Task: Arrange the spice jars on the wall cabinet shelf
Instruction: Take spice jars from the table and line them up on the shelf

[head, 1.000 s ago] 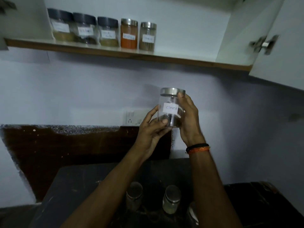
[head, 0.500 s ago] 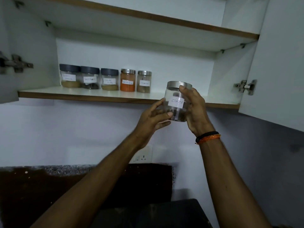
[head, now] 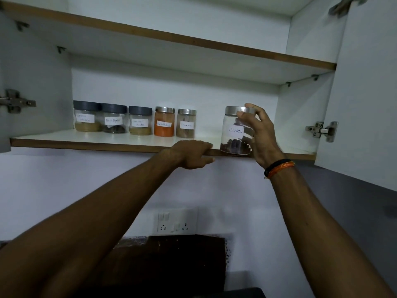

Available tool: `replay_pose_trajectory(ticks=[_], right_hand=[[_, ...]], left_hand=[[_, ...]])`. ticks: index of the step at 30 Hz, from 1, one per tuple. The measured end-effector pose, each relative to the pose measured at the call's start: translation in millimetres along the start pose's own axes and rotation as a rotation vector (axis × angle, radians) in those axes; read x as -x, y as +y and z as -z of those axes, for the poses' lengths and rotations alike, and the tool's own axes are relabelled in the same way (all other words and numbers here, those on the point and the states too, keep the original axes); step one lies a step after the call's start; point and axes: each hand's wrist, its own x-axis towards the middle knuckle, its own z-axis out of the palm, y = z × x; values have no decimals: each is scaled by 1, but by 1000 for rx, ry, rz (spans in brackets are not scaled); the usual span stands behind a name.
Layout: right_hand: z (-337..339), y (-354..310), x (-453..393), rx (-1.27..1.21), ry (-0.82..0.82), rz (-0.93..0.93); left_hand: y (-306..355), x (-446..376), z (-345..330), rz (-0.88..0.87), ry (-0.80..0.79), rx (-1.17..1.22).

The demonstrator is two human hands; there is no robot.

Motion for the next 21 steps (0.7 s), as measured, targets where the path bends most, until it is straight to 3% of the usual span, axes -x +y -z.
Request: replay_pose_trajectory(ticks=[5, 14, 21], right_hand=[[1, 11, -38, 70, 36, -2], [-9, 48, -120, 204, -36, -70], [-19, 80, -154, 333, -127, -92]], left_hand=[[-15, -25, 0, -50, -71, -44], [-29, -36, -11, -134, 24, -39], [-26, -34, -9, -125, 8, -19]])
